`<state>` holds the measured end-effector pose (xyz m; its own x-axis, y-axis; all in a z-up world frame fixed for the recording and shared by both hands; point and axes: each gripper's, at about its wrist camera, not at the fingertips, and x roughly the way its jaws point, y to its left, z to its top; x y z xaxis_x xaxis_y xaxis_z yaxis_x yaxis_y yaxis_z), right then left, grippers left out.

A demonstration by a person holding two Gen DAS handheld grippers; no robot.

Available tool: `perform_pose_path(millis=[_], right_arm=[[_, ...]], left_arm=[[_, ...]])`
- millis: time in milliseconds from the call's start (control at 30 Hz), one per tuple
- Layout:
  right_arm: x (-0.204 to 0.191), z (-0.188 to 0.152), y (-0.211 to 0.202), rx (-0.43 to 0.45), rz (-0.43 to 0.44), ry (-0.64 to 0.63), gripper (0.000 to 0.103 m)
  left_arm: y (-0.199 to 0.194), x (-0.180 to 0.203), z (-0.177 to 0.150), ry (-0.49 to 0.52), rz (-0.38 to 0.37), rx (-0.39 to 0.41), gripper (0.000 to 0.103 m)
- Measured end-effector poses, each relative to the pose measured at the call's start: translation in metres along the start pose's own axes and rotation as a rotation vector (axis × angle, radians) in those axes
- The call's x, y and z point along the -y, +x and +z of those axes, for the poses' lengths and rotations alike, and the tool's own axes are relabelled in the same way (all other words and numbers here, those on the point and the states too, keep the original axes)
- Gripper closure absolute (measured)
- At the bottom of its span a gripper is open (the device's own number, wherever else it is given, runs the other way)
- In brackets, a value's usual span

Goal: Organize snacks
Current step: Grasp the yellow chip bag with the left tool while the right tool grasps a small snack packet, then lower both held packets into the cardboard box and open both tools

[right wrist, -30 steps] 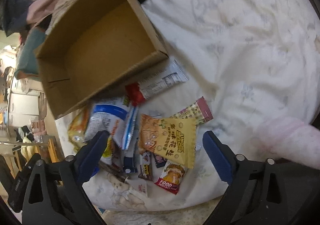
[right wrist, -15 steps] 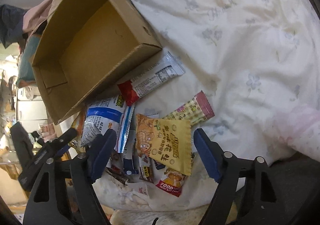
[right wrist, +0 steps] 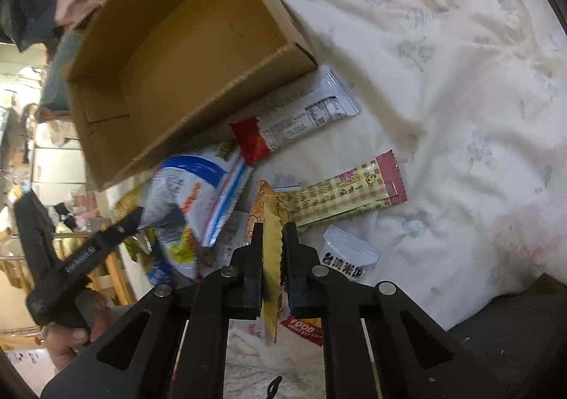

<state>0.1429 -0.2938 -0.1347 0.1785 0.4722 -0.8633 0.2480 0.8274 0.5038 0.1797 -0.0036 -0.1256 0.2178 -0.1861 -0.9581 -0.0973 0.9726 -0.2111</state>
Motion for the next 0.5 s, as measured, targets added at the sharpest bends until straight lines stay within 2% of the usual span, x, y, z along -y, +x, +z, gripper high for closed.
perform_pose_path(millis=[200,367,500], right_arm=[[-0.008,-0.013,-0.040,0.123,0.051,-0.047,0.093],[-0.019,-0.024,-0.057,0.132,0.146,-0.065,0.093],[-0.037,-0.019,-0.069,0.164,0.198,-0.107,0.093]], left_arm=[[-0.048,-0.008,-0.016,0.044,0.053,0.103,0.046],[-0.088,-0.008,-0.031,0.099,0.121,0.236,0.048],[-0.114,-0.004,-0.031,0.125,0.159,0.326,0.049]])
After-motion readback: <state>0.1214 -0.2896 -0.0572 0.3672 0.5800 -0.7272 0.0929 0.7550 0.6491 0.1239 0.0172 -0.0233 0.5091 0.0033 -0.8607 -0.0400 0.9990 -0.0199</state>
